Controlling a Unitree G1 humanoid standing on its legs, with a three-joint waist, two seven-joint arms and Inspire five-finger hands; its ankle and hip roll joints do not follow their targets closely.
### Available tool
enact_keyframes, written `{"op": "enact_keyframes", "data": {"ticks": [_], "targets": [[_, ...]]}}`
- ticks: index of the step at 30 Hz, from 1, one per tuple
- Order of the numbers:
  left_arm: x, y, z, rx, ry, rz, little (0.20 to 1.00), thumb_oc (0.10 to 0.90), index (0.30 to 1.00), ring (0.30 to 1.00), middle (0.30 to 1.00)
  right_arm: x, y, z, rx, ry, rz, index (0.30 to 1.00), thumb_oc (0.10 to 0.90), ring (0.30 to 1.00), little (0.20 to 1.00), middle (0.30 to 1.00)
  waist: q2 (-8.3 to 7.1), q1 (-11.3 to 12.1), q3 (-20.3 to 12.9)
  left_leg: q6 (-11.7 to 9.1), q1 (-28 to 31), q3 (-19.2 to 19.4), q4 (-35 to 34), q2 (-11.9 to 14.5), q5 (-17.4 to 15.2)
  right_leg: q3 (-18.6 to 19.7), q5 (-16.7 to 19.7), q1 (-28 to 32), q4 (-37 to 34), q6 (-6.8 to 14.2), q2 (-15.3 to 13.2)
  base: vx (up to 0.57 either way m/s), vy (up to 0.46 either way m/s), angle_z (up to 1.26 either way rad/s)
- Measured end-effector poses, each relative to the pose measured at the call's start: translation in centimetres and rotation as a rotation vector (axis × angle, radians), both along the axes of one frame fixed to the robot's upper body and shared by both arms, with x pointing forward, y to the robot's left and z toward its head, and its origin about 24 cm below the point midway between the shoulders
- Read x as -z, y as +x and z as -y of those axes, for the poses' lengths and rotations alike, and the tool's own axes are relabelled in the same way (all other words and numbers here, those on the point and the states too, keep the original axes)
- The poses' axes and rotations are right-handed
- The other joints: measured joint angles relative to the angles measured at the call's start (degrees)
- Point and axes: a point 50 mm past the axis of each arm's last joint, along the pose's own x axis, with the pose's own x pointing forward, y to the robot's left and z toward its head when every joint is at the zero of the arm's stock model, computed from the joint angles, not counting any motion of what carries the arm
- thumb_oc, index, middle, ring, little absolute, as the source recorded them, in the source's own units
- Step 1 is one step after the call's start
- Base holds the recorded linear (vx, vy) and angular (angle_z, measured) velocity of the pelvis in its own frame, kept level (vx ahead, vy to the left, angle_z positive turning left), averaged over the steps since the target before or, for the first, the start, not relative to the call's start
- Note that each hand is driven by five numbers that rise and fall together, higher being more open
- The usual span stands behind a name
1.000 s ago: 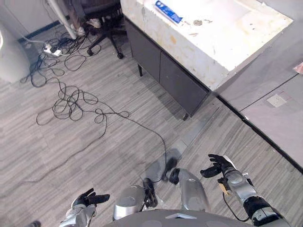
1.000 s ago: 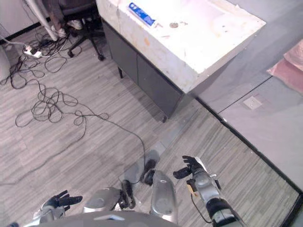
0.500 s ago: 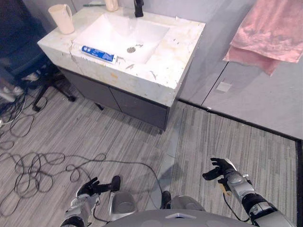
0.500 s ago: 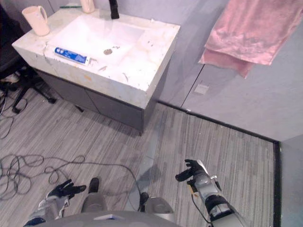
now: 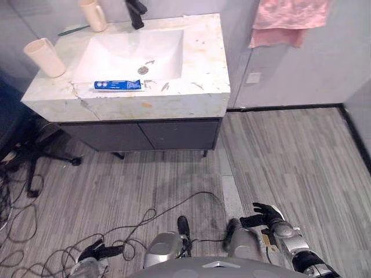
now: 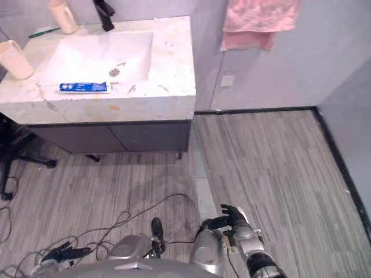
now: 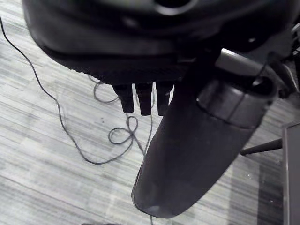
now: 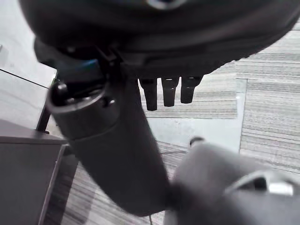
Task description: Organize the bathroom.
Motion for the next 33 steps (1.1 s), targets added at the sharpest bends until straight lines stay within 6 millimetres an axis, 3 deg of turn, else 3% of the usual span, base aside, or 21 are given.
{"op": "enact_keyframes", "data": {"ticks": [2,3,4,6,8,9,11,13,16,17,18,19,21,22,24,26,27,28,30,31,33], "targets": [[-0.5,1.2,-0.7,0.016,0.024,0.025,0.900,0.800,0.900,0.900,0.900,-0.1,0.6,0.2,0.005,-0.007,0.003,0.900,0.800,0.900,0.900,0.900,-1.32,0.8,0.6,-0.6,-0.8,-1.3,-1.7,-1.7,0.1,-3.5,-2.7,0.5,-3.2,-1.5,1.4,-0.06,-0.067,0.04],[-0.5,1.5,-0.5,0.016,0.018,0.035,0.900,0.800,0.900,0.900,0.900,0.0,0.5,0.6,0.013,-0.018,-0.005,0.900,0.800,0.900,0.900,0.900,-1.70,0.5,0.4,-1.9,-1.6,-1.3,-1.6,-2.5,1.2,-3.1,-4.1,2.2,-8.4,-3.7,2.8,-0.06,-0.014,0.19],[-0.3,1.6,0.1,0.019,-0.001,0.046,0.900,0.800,0.900,0.900,0.900,0.1,0.3,1.0,0.016,-0.029,-0.015,0.900,0.800,0.900,0.900,0.900,-1.32,0.8,0.6,-1.9,-1.7,-1.2,-1.4,-2.9,1.2,-1.5,-3.6,3.7,-12.1,-5.4,3.8,-0.09,-0.029,0.20],[0.0,1.2,0.6,0.025,-0.025,0.036,0.900,0.800,0.900,0.900,0.900,-0.1,0.5,1.2,0.015,-0.037,-0.009,0.900,0.800,0.900,0.900,0.900,-0.54,0.8,0.4,-2.3,-2.5,-0.9,-1.6,-2.9,1.1,-1.2,-3.4,3.0,-12.0,-5.5,4.5,-0.04,-0.032,0.01],[0.2,1.0,0.9,0.035,-0.035,0.025,0.900,0.800,0.900,0.900,0.900,-0.3,1.0,1.2,0.016,-0.044,0.005,0.900,0.800,0.900,0.900,0.900,-0.23,1.4,0.4,-3.1,-3.4,0.5,-1.2,-2.9,1.1,-0.3,-3.2,1.9,-12.2,-7.1,3.7,0.00,-0.016,-0.03],[0.2,1.0,1.0,0.036,-0.043,0.027,0.900,0.800,0.900,0.900,0.900,-0.4,1.0,1.2,0.017,-0.047,0.010,0.900,0.800,0.900,0.900,0.900,-1.18,1.9,0.7,-2.3,-4.4,1.1,2.9,-3.5,-1.1,-0.9,-0.7,2.0,-13.5,-9.0,2.0,-0.01,-0.044,-0.09],[0.4,0.2,1.1,0.034,-0.057,0.011,0.900,0.800,0.900,0.900,0.900,-0.4,0.9,1.3,0.017,-0.051,0.013,0.900,0.800,0.900,0.900,0.900,-0.66,2.4,0.4,-3.2,-4.5,0.8,9.3,-0.9,-3.7,-1.5,-0.2,2.8,-12.9,-9.3,1.8,-0.02,-0.055,-0.06],[0.6,-0.1,1.2,0.029,-0.062,0.001,0.900,0.800,0.900,0.900,0.900,-0.5,0.9,1.6,0.019,-0.062,0.014,0.900,0.800,0.900,0.900,0.900,-0.19,2.1,0.0,-3.3,-4.6,0.1,10.3,-0.9,-4.2,-1.5,-2.1,2.0,-10.0,-8.3,1.9,0.00,-0.024,0.13],[0.5,0.4,1.2,0.029,-0.065,0.014,0.900,0.800,0.900,0.900,0.900,-0.5,1.0,1.9,0.028,-0.069,0.002,0.900,0.800,0.900,0.900,0.900,-2.24,3.0,0.1,-8.2,-7.2,-3.2,15.6,-2.7,-1.3,0.2,-2.1,1.9,-11.0,-9.0,-0.7,0.04,0.066,0.04],[0.6,0.2,1.3,0.025,-0.073,0.010,0.900,0.800,0.900,0.900,0.900,-0.6,1.2,1.9,0.028,-0.072,0.004,0.900,0.800,0.900,0.900,0.900,-2.84,3.5,0.1,-8.4,-9.0,-5.2,19.4,-2.8,-1.2,0.4,-1.1,2.5,-12.0,-9.9,-1.2,0.09,0.216,-0.37],[0.9,-0.6,1.2,0.007,-0.078,-0.019,0.900,0.800,0.900,0.900,0.900,-0.5,1.2,1.8,0.025,-0.069,0.001,0.900,0.800,0.900,0.900,0.900,-2.42,3.6,-0.2,-8.2,-9.3,-5.6,23.5,2.9,-3.1,-0.9,1.6,4.7,-15.1,-10.4,-0.3,0.09,0.305,-0.28],[1.1,-1.4,1.1,-0.012,-0.079,-0.049,0.900,0.800,0.900,0.900,0.900,-0.6,1.4,1.7,0.020,-0.069,0.010,0.900,0.800,0.900,0.900,0.900,-2.26,3.2,-0.4,-8.4,-8.0,-5.1,22.1,6.7,-3.3,-1.5,1.7,5.9,-16.1,-10.3,0.2,0.07,0.259,-0.05],[1.3,-1.6,1.3,-0.006,-0.090,-0.059,0.900,0.800,0.900,0.900,0.900,-0.6,1.0,2.1,0.008,-0.096,-0.005,0.900,0.800,0.900,0.900,0.900,-1.69,2.0,-1.5,-10.5,-5.8,-7.6,18.2,13.7,-1.2,-1.3,1.0,6.1,-16.1,-9.5,-0.1,0.08,0.329,0.18],[1.4,-1.3,1.8,0.003,-0.103,-0.055,0.900,0.800,0.900,0.900,0.900,-0.5,0.5,2.7,0.012,-0.110,-0.013,0.900,0.800,0.900,0.900,0.900,-1.64,1.5,-2.1,-11.9,-3.9,-9.3,13.5,18.3,2.3,-0.9,0.7,5.4,-15.6,-9.3,-0.4,0.10,0.379,0.17],[1.5,-0.7,2.3,0.018,-0.118,-0.032,0.900,0.800,0.900,0.900,0.900,-0.5,0.0,3.4,0.018,-0.128,-0.034,0.900,0.800,0.900,0.900,0.900,-0.90,1.5,-2.6,-11.6,-1.9,-11.0,8.7,20.8,6.3,0.7,0.3,4.4,-14.1,-8.7,-1.3,0.07,0.320,0.15],[1.7,-0.2,3.2,0.055,-0.138,-0.014,0.900,0.800,0.900,0.900,0.900,-0.8,-0.1,4.2,0.017,-0.155,-0.036,0.900,0.800,0.900,0.900,0.900,-0.80,1.5,-2.7,-11.3,-0.3,-12.4,3.4,19.7,10.9,4.5,0.5,2.6,-12.6,-7.6,-3.4,0.05,0.329,-0.04],[1.8,-0.2,3.7,0.074,-0.148,-0.017,0.900,0.800,0.900,0.900,0.900,-1.0,-0.1,4.7,0.015,-0.169,-0.035,0.900,0.800,0.900,0.900,0.900,-0.21,1.8,-2.9,-9.7,0.5,-12.4,1.3,18.0,15.3,5.1,1.0,1.9,-12.1,-5.4,-4.1,0.03,0.219,-0.20],[1.9,-0.1,4.2,0.090,-0.158,-0.014,0.900,0.800,0.900,0.900,0.900,-1.3,0.0,5.1,0.022,-0.182,-0.026,0.900,0.800,0.900,0.900,0.900,0.78,1.9,-3.0,-11.2,0.3,-9.4,2.1,16.9,15.6,5.8,2.4,1.7,-12.9,-2.5,-4.7,0.01,0.258,-0.20],[1.5,1.2,4.3,0.131,-0.143,0.014,0.900,0.800,0.900,0.900,0.900,-1.1,-0.2,4.7,0.033,-0.165,-0.020,0.900,0.800,0.900,0.900,0.900,0.66,1.8,-2.9,-13.6,-0.4,-5.0,3.3,14.0,10.7,4.7,6.5,4.4,-17.6,1.2,-7.9,0.01,0.247,0.35],[1.3,2.0,4.2,0.151,-0.136,0.032,0.900,0.800,0.900,0.900,0.900,-0.8,-0.8,4.5,0.037,-0.156,-0.029,0.900,0.800,0.900,0.900,0.900,1.25,0.3,-3.1,-13.4,-0.4,-0.2,2.5,13.3,9.5,1.9,7.3,6.7,-19.1,2.1,-9.2,0.06,0.172,0.95],[0.5,3.4,3.6,0.192,-0.106,0.074,0.900,0.800,0.900,0.900,0.900,0.0,-1.7,3.8,0.042,-0.130,-0.055,0.900,0.800,0.900,0.900,0.900,1.78,0.6,-3.4,-10.9,1.2,0.6,-0.3,12.4,4.4,0.9,8.2,7.8,-20.0,3.5,-9.7,0.07,0.102,0.54]]}}
